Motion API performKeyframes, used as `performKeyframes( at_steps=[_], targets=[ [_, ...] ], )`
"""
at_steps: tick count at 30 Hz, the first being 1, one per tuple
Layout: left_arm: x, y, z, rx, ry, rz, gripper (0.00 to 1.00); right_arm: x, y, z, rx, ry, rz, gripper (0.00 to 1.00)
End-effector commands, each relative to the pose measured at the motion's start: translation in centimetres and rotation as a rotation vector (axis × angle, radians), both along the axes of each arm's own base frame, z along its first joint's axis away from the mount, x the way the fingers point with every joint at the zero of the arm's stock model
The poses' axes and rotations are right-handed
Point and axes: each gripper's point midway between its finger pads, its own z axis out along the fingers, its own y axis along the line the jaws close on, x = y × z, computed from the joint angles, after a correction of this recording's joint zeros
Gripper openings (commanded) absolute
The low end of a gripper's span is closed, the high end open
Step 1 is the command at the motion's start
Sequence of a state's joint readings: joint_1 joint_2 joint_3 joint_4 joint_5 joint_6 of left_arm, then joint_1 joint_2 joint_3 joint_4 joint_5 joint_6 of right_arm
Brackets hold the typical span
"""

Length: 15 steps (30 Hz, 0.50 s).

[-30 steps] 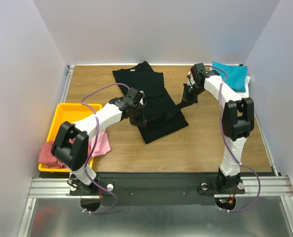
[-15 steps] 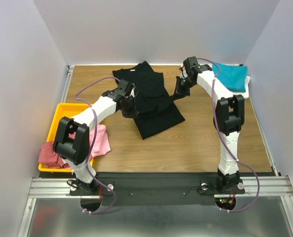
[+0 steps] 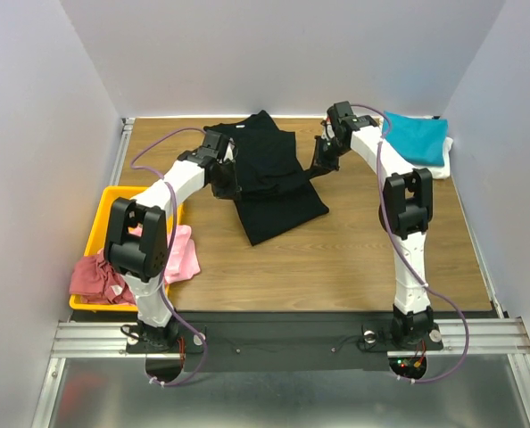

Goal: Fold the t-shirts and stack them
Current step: Fold the tshirt

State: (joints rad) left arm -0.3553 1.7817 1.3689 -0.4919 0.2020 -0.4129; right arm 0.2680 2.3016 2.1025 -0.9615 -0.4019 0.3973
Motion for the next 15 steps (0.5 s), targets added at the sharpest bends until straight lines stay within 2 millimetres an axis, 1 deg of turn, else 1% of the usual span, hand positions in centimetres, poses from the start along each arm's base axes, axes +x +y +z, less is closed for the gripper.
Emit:
performKeyframes(
  at_steps=[1, 2, 4, 6, 7, 9, 10, 11, 12, 13, 14, 15],
  targets=[
    [1.5, 0.0, 1.5, -0.004, -0.046, -0.037, 0.00, 1.4, 0.6, 0.9, 0.019, -0.044, -0.006, 0.01],
    [1.8, 0.0, 1.4, 0.000, -0.046, -0.040, 0.00, 1.5, 0.6, 0.8, 0.020, -0.041, -0.008, 0.00],
    [1.9, -0.1, 1.1, 0.004, -0.038, -0.045, 0.00, 1.8, 0.8, 1.0, 0.026, -0.047, -0.009, 0.00],
    [2.1, 0.1, 0.4, 0.012, -0.017, -0.045, 0.00, 2.2, 0.9, 1.1, 0.031, -0.055, -0.012, 0.00],
    [2.1, 0.1, 0.5, 0.012, -0.017, -0.045, 0.00, 2.4, 1.1, 1.0, 0.034, -0.056, -0.013, 0.00],
    [2.2, 0.4, 0.0, 0.023, -0.005, -0.028, 0.00, 2.7, 1.2, 0.6, 0.039, -0.051, -0.017, 0.00],
    [2.3, 0.7, -0.1, 0.030, -0.003, -0.016, 0.00, 3.2, 1.4, 1.1, 0.050, -0.064, -0.020, 0.01],
    [2.4, 0.9, -0.1, 0.037, -0.006, -0.004, 0.00, 3.4, 1.6, 1.3, 0.059, -0.069, -0.021, 0.02],
    [2.7, 1.0, 0.2, 0.041, -0.012, 0.009, 0.00, 3.8, 1.8, 0.8, 0.067, -0.065, -0.018, 0.05],
    [3.2, 1.7, 0.3, 0.054, -0.019, 0.042, 0.04, 4.4, 2.4, 1.9, 0.097, -0.092, -0.014, 0.21],
    [3.5, 2.0, 0.5, 0.061, -0.023, 0.061, 0.17, 5.0, 2.7, 2.6, 0.116, -0.112, -0.011, 0.35],
    [4.3, 2.2, 1.6, 0.066, -0.053, 0.082, 0.33, 5.6, 3.1, 3.3, 0.138, -0.141, -0.011, 0.46]
  ],
)
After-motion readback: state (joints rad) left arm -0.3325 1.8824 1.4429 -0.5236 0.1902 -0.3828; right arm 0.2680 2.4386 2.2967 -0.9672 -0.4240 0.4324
